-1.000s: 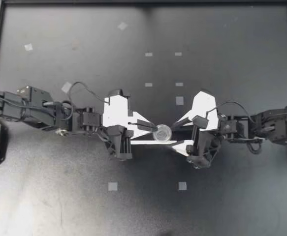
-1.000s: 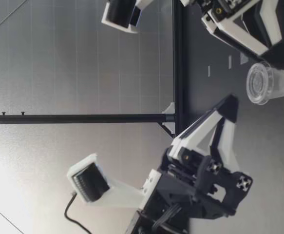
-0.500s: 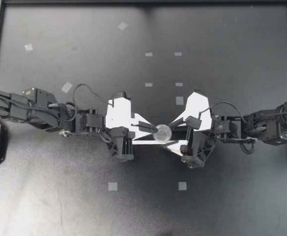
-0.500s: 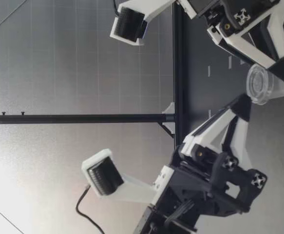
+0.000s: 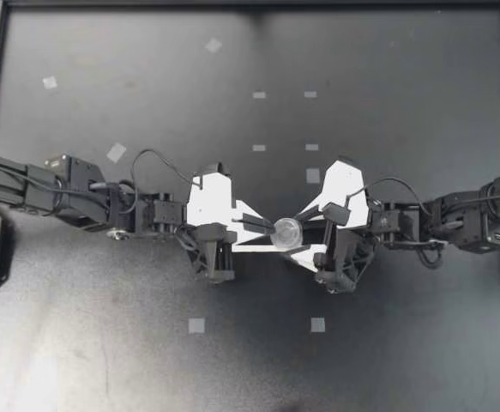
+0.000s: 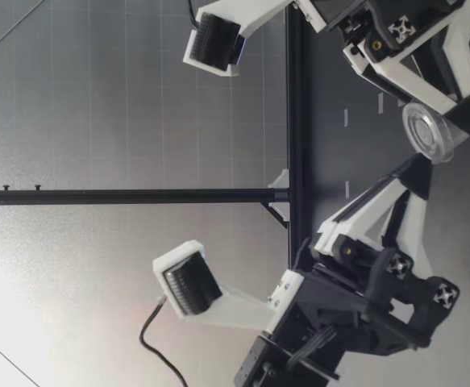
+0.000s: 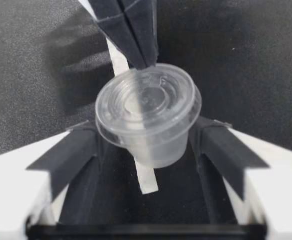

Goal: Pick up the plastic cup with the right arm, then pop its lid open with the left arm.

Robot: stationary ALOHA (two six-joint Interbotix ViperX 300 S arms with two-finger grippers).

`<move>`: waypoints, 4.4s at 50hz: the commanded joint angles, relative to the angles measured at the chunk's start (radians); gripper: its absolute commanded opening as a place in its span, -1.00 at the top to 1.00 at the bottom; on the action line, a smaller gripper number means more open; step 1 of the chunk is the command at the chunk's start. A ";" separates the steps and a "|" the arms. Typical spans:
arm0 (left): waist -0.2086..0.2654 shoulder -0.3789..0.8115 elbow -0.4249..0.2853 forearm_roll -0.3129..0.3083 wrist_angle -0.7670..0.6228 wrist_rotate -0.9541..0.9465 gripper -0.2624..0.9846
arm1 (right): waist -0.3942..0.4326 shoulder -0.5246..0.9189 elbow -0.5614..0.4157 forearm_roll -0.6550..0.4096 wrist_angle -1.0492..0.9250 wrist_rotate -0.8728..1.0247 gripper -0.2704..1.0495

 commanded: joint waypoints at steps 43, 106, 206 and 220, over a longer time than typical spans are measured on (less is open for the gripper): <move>0.005 -0.015 -0.008 0.000 0.000 -0.014 0.65 | -0.008 -0.026 -0.058 -0.058 0.103 0.000 -0.06; -0.103 -0.192 0.249 0.000 -0.746 -1.236 -0.73 | -0.008 -0.278 0.225 -0.156 -0.756 -0.041 0.22; -0.060 -0.411 0.222 0.021 -0.428 -0.150 -0.71 | 0.054 -0.318 0.140 -0.225 -0.614 0.123 0.22; -0.058 -0.411 0.222 0.021 -0.419 -0.153 -0.71 | 0.054 -0.316 0.140 -0.225 -0.606 0.117 0.22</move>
